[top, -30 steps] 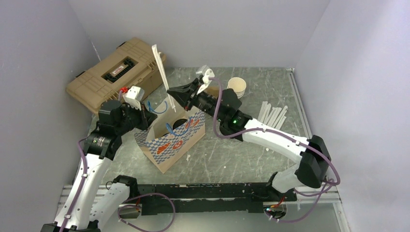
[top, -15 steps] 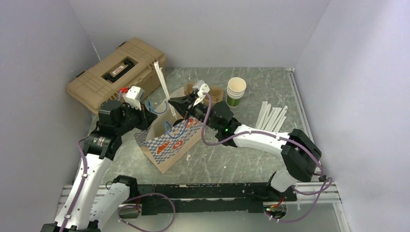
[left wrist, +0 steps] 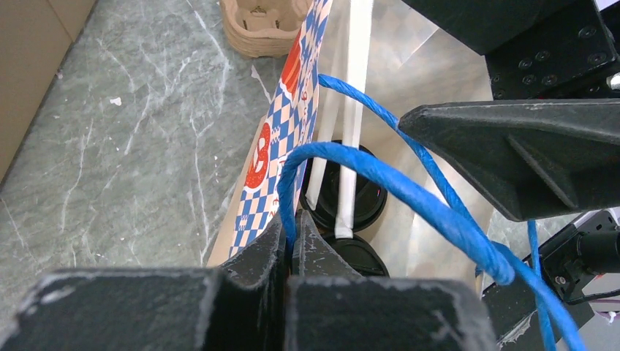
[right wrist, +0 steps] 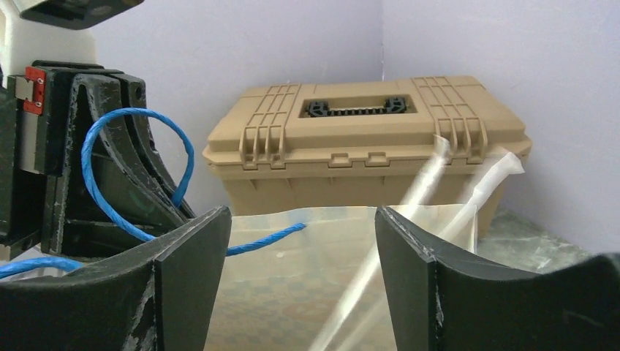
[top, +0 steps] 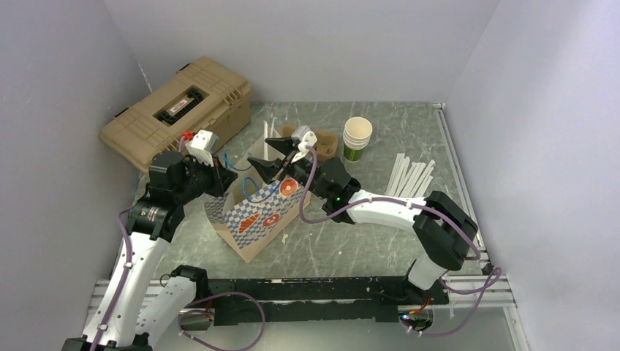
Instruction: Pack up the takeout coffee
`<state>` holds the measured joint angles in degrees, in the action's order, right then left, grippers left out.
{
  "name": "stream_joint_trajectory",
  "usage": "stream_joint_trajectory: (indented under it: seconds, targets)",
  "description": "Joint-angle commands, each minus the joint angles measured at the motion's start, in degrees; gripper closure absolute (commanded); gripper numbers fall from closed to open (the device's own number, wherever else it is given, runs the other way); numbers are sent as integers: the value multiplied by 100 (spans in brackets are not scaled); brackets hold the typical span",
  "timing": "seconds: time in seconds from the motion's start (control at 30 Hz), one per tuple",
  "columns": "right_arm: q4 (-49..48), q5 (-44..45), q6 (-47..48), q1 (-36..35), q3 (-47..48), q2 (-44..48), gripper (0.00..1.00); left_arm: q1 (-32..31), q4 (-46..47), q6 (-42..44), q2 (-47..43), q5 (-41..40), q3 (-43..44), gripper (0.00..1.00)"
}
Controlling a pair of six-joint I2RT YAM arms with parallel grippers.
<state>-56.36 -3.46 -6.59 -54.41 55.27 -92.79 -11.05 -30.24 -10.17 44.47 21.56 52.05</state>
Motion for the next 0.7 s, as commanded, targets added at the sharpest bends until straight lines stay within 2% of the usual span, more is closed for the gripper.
stream_joint_trajectory:
  seconds: [0.0, 0.17, 0.3, 0.43, 0.67]
  targets:
    - [-320, 116, 160, -6, -91, 197, 23, 30, 133, 34, 8, 52, 48, 100]
    - [-172, 118, 188, -6, -244, 636, 22, 41, 124, 34, 26, 24, 51, 100]
    - [398, 237, 254, -8, -301, 1166, 20, 78, 140, 37, 76, 19, 67, 100]
    - [1549, 275, 494, -8, -208, 1826, 15, 163, 216, 45, 186, 84, 120, 95]
    - [2353, 540, 813, -8, -460, 2920, 10, 166, 398, -96, 249, 130, 215, 80]
